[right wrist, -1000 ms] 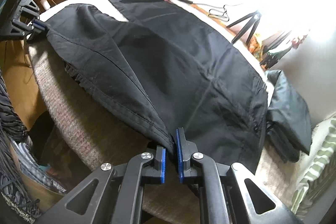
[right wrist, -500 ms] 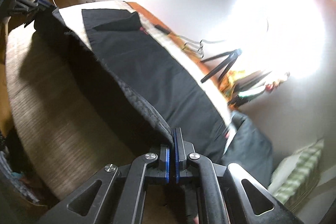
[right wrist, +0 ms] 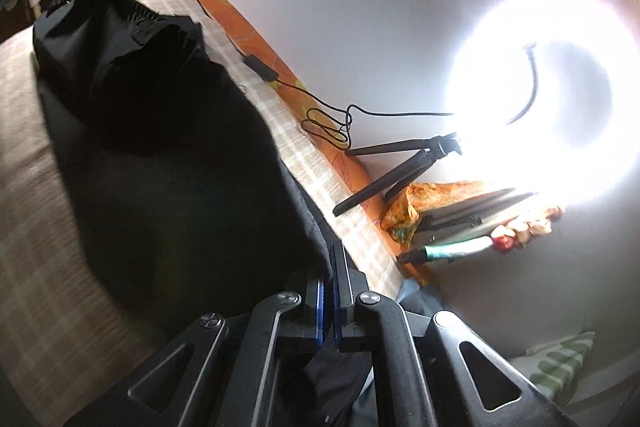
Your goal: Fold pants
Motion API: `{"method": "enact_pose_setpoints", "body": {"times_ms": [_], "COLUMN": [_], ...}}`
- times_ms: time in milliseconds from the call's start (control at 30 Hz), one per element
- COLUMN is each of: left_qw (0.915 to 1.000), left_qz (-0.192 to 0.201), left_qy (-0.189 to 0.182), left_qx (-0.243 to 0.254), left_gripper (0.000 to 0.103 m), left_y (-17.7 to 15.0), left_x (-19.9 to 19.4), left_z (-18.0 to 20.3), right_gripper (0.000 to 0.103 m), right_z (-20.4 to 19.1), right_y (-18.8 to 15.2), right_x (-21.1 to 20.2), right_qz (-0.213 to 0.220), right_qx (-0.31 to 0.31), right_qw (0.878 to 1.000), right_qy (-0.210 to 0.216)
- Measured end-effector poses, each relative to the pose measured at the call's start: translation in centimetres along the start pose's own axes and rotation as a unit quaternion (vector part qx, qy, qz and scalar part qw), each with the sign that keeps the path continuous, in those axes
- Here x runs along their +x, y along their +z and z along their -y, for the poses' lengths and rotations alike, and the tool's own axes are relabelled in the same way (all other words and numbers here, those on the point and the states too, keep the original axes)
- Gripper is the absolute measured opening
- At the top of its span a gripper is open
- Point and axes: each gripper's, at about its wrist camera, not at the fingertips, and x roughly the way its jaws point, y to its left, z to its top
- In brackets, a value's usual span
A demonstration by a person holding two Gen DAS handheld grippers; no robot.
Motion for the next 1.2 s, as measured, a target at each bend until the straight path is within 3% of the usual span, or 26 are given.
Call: {"method": "enact_pose_setpoints", "body": {"times_ms": [167,400,467,600,733,767,900,1000,1200], "left_qw": [0.9995,0.9991,0.9987,0.9964,0.9931,0.9922,0.9826,0.9768,0.9708], "left_qz": [-0.018,-0.042,-0.049,-0.055,-0.039,-0.038,-0.038,-0.045,-0.059], "left_qy": [0.019,0.005,0.003,-0.005,0.008,0.008,-0.007,-0.012,-0.027], "left_qx": [0.018,0.005,-0.01,-0.064,-0.11,-0.119,-0.182,-0.209,-0.231], "left_gripper": [0.003,0.003,0.007,0.023,0.023,0.024,0.036,0.036,0.036], "left_y": [2.1,2.9,3.1,3.1,2.1,1.9,-0.8,-3.3,-6.7], "left_x": [4.8,10.1,11.1,11.0,8.3,7.8,5.2,4.0,2.8], "left_z": [-1.2,-2.3,-3.0,-5.2,-8.1,-8.6,-10.7,-11.0,-10.2], "right_gripper": [0.0,0.0,0.0,0.0,0.0,0.003,0.034,0.054,0.072], "right_z": [0.7,0.6,0.5,-0.2,-0.5,-0.5,0.5,1.9,5.7], "right_y": [1.8,2.1,2.2,2.4,2.1,2.1,2.3,2.5,0.0], "right_x": [5.0,10.5,11.7,14.2,15.7,15.8,16.3,15.1,7.1], "right_qz": [-0.022,-0.055,-0.062,-0.084,-0.097,-0.097,-0.088,-0.071,-0.013], "right_qx": [-0.002,-0.006,-0.005,-0.024,-0.017,-0.015,0.006,0.035,0.107], "right_qw": [1.0,0.998,0.997,0.996,0.994,0.994,0.995,0.996,0.993], "right_qy": [0.012,0.029,0.034,0.033,0.043,0.046,0.037,0.034,0.04]}}
